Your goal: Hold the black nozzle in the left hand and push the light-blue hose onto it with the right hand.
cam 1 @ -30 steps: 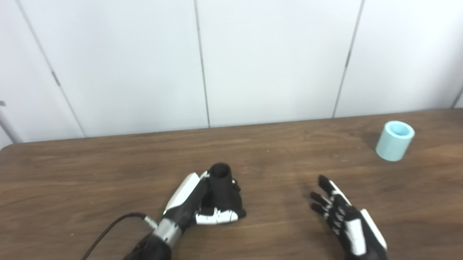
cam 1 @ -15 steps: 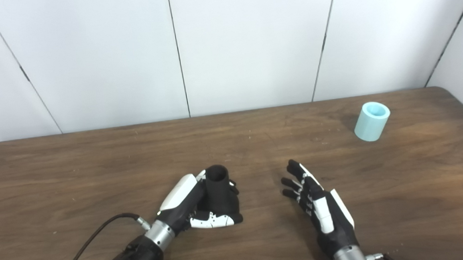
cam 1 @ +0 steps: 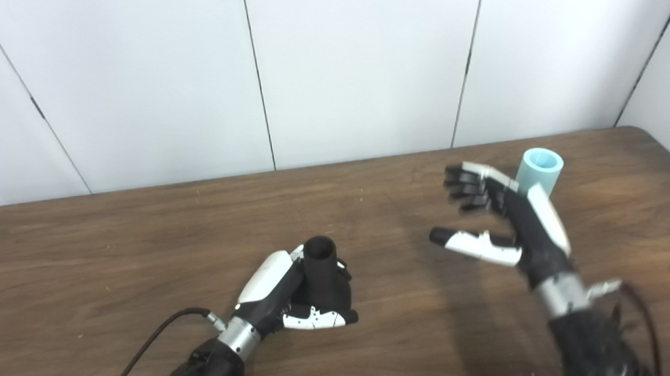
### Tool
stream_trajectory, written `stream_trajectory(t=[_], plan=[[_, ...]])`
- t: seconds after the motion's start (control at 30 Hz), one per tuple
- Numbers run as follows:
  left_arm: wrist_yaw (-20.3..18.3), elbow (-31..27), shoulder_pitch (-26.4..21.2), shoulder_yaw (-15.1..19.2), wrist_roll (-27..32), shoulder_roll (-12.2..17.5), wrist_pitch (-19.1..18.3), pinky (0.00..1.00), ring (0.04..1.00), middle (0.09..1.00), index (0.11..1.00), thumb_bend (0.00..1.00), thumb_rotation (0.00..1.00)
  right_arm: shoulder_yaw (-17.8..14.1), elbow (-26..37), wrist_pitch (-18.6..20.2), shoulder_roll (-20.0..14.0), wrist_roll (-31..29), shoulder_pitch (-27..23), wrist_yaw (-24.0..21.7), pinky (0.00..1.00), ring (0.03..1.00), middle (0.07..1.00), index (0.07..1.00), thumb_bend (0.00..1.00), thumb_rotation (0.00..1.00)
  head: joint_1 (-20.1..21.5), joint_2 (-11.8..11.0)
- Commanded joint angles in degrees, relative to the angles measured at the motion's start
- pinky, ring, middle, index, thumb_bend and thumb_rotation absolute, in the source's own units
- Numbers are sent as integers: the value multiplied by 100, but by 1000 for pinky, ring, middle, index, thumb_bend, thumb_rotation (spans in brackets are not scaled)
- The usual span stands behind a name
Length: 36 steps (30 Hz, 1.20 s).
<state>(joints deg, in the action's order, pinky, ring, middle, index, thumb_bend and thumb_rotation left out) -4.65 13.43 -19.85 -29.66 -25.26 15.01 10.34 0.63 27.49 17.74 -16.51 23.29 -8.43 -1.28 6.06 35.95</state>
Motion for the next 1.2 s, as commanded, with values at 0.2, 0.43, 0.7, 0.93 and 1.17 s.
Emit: stream_trajectory(t=[0.2,0.43,0.7,0.93,1.17], plan=[[-379,687,587,-427,-472,-43,-261,945,879,732,529,548,429,-104,-728,575,-1457,1167,-1751,-615,785,857,854,824,890,451,19,-7],[-387,665,590,-480,-542,-21,-287,944,880,732,522,548,430,111,-1441,593,-1938,1926,-2324,-795,892,903,895,828,942,360,16,9],[-405,623,589,-537,-574,-12,-328,943,881,733,510,548,429,325,-2106,917,-2231,3376,-2942,-2223,917,933,931,844,979,353,5,11],[-410,595,575,-567,-573,3,-331,937,881,732,508,548,428,-340,-2735,918,-1612,4217,-3251,-3658,741,888,922,842,1000,381,5,38],[-408,631,560,-571,-546,-6,-317,935,880,732,506,548,427,-436,-3290,917,-1564,4457,-3374,-3971,744,894,928,846,1000,388,8,44]])
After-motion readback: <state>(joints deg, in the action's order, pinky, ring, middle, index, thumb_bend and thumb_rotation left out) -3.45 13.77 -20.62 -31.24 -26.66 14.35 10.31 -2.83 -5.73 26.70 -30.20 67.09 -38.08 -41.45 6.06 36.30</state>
